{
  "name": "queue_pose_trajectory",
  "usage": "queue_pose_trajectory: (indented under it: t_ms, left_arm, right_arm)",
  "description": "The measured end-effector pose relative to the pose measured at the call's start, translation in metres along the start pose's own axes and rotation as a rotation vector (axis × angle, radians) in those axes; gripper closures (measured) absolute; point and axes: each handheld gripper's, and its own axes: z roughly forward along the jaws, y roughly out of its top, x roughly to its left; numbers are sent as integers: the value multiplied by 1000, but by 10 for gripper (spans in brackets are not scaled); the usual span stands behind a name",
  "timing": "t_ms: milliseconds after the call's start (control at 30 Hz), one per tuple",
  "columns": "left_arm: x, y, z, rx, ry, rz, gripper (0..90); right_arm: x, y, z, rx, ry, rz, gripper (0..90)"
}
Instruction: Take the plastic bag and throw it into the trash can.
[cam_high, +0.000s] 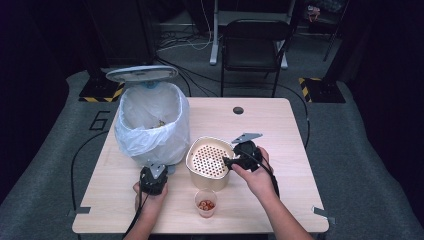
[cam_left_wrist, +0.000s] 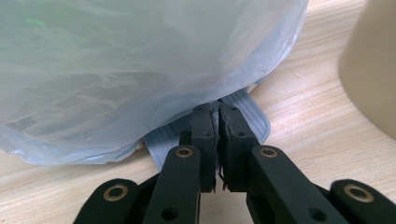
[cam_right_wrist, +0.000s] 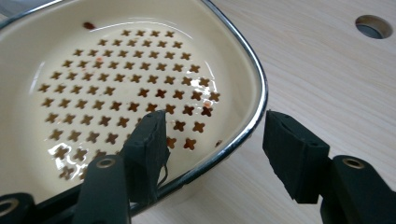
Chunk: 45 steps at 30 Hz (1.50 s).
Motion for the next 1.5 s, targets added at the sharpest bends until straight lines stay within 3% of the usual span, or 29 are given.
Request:
queue_pose_trajectory:
  t_ms: [433, 567, 833, 1167, 1300, 1500]
  left_arm:
    - [0, 0, 0, 0, 1, 1, 851]
    - [0, 0, 0, 0, 0, 0, 851]
    - [1, 0, 0, -3, 4, 8, 851]
    - [0, 0, 0, -1, 0, 0, 851]
    - [0, 0, 0, 0, -1, 0, 851]
    - [0, 0, 1, -13, 10, 6, 852]
  right_arm:
    - [-24, -10, -9, -14, 2, 10, 384]
    - [-27, -13, -18, -63, 57, 22, 361]
    - [-15, -22, -57, -153, 96, -18, 346]
    - [-1, -49, -75, -164, 116, -34, 322]
    - [4, -67, -77, -161, 120, -56, 313]
    - [10, -90, -75, -151, 147, -44, 313]
